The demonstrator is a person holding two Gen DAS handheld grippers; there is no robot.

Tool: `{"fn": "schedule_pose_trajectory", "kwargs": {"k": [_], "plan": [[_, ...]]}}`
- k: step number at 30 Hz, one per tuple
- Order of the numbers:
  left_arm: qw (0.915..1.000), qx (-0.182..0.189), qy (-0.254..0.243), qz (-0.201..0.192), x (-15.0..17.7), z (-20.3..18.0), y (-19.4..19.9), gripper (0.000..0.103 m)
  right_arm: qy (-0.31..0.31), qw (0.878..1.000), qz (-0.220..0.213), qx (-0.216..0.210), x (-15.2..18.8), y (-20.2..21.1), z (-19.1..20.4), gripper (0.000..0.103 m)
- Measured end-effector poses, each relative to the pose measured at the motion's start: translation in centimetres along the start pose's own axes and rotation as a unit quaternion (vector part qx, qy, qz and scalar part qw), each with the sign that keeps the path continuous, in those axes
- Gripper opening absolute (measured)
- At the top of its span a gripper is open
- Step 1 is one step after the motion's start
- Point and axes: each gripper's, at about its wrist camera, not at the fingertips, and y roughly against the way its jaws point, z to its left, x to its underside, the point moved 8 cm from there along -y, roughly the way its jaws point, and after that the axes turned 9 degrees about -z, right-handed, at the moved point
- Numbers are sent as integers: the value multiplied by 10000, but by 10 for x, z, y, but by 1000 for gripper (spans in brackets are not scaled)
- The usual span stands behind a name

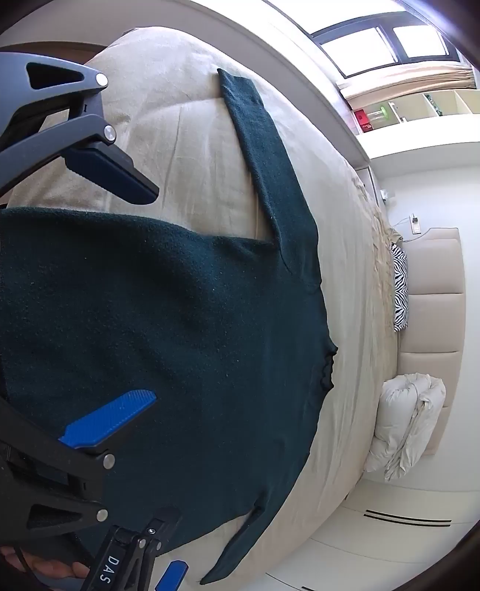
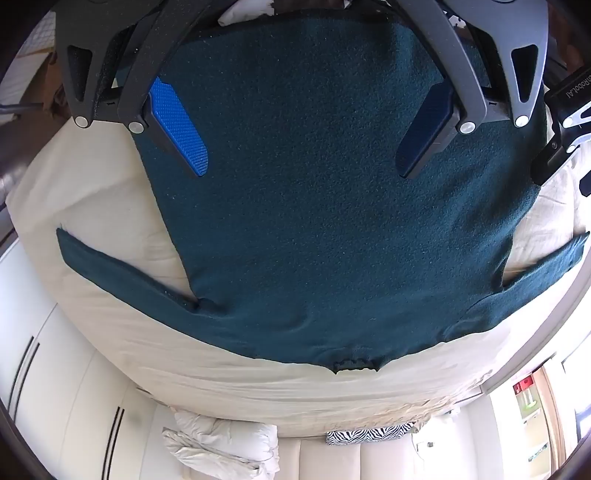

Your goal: Fold small clothes

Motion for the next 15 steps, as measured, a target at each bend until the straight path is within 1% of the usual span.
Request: {"fn": "schedule_pose_trajectory", "kwargs": {"k": [6,13,15], "plan": [[10000,42,45,29,1,4,-3,103,-6,10000,20,0,0,-2,-3,103],[10000,-19,22,35,2,2,-1,103,-23,10000,26,-48,0,2,-9,103],[10000,-21,23,41,2,3,-1,103,23,10000,28,-6,2,-2,-1,103]]}}
